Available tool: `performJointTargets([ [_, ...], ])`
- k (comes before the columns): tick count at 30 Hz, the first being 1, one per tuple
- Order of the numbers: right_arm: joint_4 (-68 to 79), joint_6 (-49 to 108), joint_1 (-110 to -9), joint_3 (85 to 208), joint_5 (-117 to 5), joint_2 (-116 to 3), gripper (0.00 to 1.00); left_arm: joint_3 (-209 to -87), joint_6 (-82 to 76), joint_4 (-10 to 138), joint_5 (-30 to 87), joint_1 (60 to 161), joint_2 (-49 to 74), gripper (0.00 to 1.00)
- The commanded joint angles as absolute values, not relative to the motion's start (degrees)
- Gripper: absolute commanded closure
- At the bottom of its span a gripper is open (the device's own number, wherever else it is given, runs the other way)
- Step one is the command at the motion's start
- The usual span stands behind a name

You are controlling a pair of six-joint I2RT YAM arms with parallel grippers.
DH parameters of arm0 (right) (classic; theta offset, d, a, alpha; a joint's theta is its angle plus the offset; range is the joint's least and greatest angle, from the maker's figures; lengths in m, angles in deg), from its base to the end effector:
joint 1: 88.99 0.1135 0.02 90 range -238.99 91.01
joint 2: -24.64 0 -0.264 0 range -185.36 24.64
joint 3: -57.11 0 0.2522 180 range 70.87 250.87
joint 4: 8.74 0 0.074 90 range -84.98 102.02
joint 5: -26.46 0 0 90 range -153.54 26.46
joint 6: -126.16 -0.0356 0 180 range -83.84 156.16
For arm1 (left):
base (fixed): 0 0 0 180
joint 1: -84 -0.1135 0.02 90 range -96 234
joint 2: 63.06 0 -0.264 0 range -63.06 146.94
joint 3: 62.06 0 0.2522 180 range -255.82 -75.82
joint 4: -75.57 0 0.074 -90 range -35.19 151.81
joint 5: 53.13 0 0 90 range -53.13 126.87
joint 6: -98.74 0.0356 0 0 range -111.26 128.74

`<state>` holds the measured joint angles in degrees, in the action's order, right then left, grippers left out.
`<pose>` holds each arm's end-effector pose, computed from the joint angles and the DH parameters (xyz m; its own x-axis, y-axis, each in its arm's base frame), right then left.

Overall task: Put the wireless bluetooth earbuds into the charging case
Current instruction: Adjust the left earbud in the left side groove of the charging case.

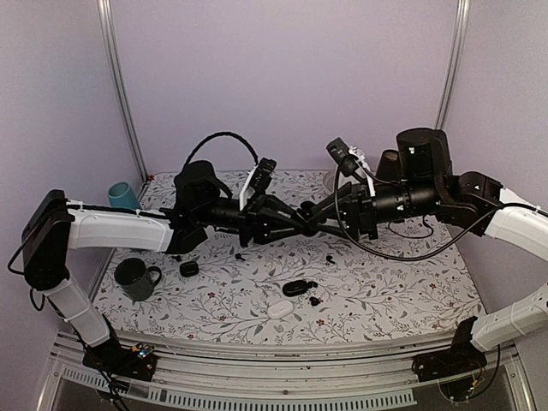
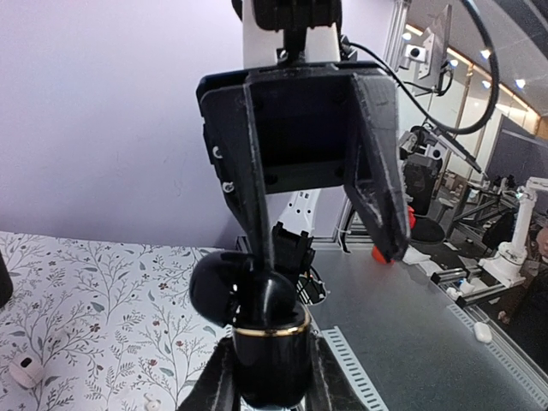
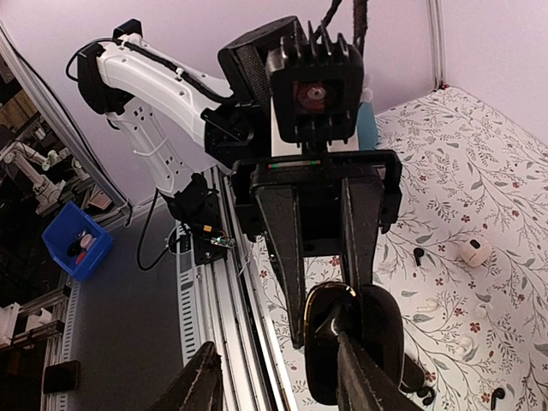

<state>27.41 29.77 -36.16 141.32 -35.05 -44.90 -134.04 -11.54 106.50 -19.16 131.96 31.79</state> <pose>0.1494 0.2251 0.3862 -0.3277 -0.2702 -0.9053 -0.9379 0.2087 0.2771 0.2243 -0.2928 0.2917 -0.2464 -0.0160 -0.9690 0.9376 -0.2572 -0.2341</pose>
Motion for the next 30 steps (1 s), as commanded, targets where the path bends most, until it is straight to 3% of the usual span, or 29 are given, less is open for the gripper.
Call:
performJointTargets([
  [1,28.02,29.32,-36.31,140.74,-38.42,-45.03,0.55,-134.71,-12.01,107.81,-20.73,131.46,31.25,1.0],
  [30,24.86,30.3,-36.88,141.31,-38.4,-47.93,0.61,-135.46,-12.44,108.39,-22.97,131.99,32.34,1.0],
])
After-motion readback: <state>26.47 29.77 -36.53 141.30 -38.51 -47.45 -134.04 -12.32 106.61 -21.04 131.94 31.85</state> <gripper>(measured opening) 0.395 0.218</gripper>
